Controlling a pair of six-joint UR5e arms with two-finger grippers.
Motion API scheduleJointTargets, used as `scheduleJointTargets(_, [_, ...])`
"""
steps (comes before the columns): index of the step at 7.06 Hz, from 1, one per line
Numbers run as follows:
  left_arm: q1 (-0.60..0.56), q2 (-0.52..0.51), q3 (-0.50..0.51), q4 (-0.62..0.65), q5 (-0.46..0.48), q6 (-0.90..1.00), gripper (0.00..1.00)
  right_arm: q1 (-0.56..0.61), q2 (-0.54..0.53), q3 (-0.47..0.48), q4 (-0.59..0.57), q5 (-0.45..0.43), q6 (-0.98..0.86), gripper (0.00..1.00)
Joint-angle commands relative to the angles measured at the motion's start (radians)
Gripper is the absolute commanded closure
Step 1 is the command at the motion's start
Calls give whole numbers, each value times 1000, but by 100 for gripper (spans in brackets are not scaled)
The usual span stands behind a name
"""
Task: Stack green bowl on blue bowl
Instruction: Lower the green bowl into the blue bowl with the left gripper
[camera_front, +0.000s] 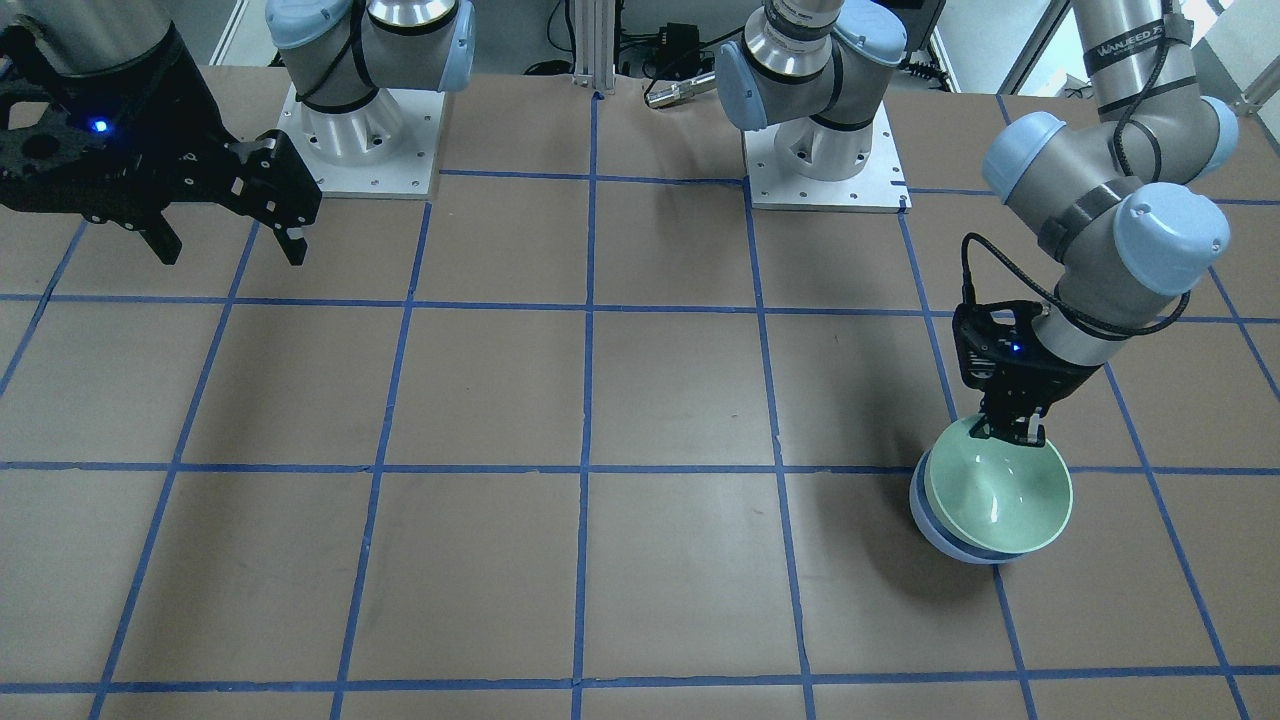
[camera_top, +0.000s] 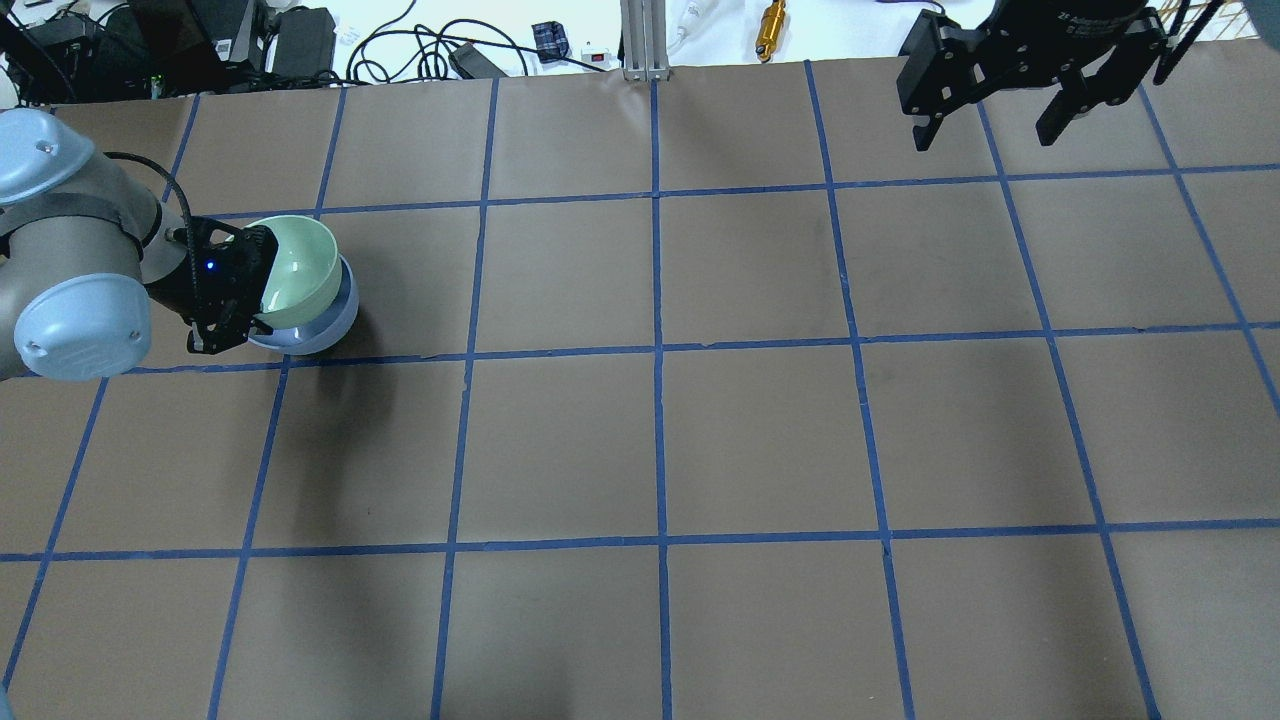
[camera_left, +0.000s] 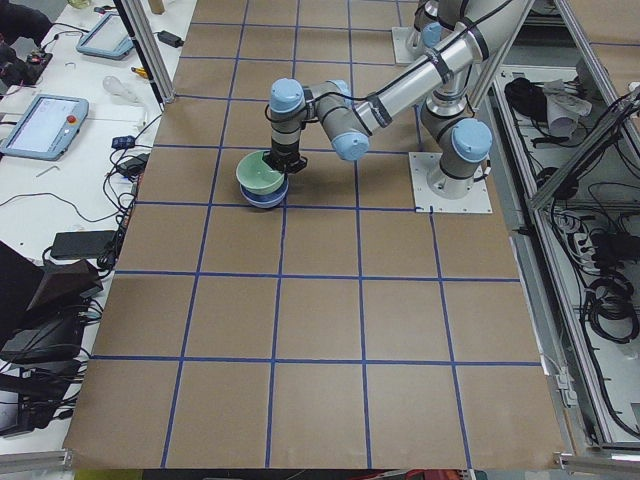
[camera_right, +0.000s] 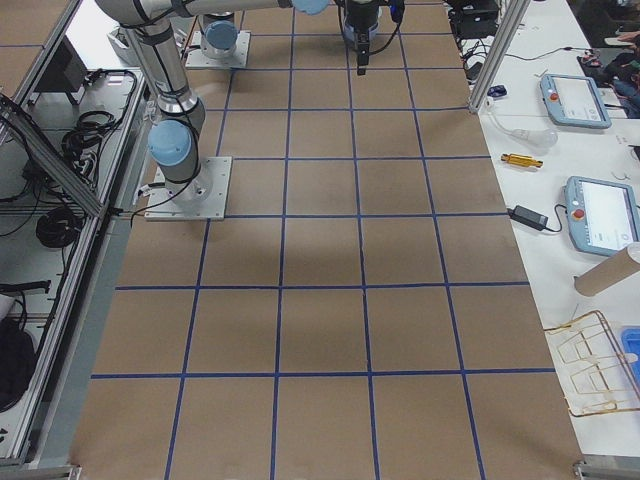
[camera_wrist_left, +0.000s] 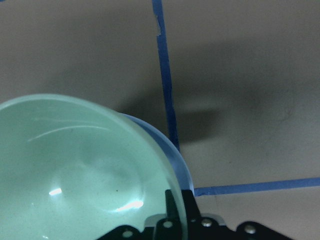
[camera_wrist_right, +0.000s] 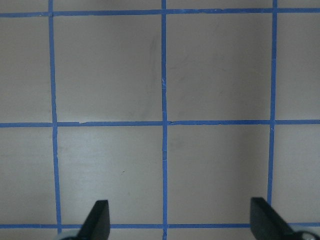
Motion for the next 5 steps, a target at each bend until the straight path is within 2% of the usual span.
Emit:
scheduleJointTargets(1, [13, -4, -14, 3, -3, 6, 100, 0, -1, 0, 0, 0, 0, 0])
scheduleJointTargets(5, [15, -26, -14, 5, -9, 2, 100, 0, -1, 0, 0, 0, 0, 0])
